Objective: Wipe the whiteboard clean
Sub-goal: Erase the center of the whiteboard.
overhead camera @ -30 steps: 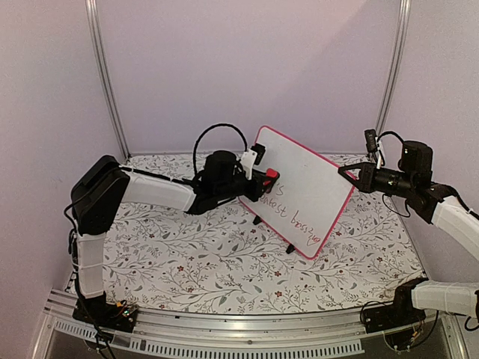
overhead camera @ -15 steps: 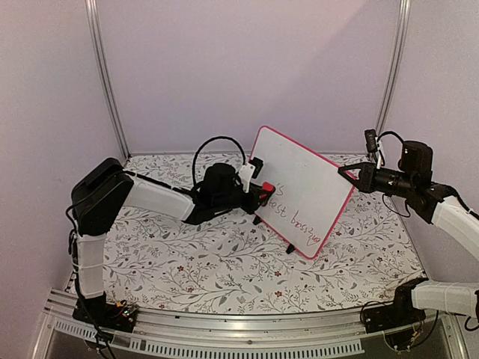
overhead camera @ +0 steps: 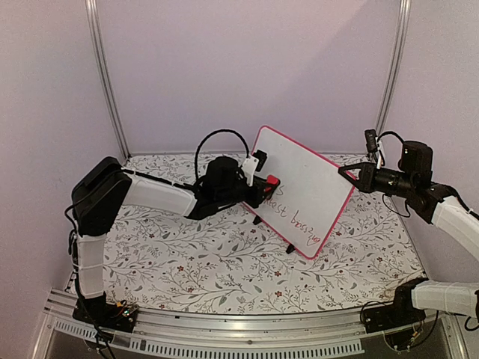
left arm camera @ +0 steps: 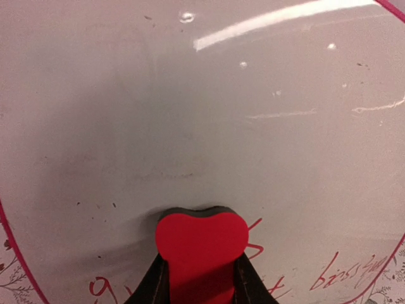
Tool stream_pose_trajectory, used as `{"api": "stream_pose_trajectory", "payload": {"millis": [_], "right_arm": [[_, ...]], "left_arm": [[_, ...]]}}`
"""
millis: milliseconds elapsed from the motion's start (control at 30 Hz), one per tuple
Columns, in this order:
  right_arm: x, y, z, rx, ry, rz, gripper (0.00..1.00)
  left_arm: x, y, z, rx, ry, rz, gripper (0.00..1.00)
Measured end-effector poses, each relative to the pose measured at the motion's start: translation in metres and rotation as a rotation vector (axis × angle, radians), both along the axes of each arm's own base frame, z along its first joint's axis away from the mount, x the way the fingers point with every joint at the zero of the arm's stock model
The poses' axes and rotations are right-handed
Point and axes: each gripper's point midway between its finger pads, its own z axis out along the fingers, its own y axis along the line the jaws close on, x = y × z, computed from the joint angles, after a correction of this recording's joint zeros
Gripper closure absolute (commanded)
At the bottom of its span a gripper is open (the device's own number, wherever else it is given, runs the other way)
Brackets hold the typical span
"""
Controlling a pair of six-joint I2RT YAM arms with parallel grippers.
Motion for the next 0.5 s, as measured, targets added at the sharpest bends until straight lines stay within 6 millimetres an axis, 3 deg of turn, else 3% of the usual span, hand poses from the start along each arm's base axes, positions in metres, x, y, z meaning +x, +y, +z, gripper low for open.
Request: {"api": "stream_pose_trajectory", "payload": {"millis": [200, 500], "right_arm": [[0.000, 0.000, 0.000, 0.000, 0.000, 0.000, 1.00], [0.000, 0.000, 0.000, 0.000, 0.000, 0.001, 1.00]], "left_arm": [[-0.001, 0.000, -0.001, -0.001, -0.002, 0.002, 1.00], [-0.012, 0.004, -0.023, 0.029, 0.022, -0.002, 1.00]]}}
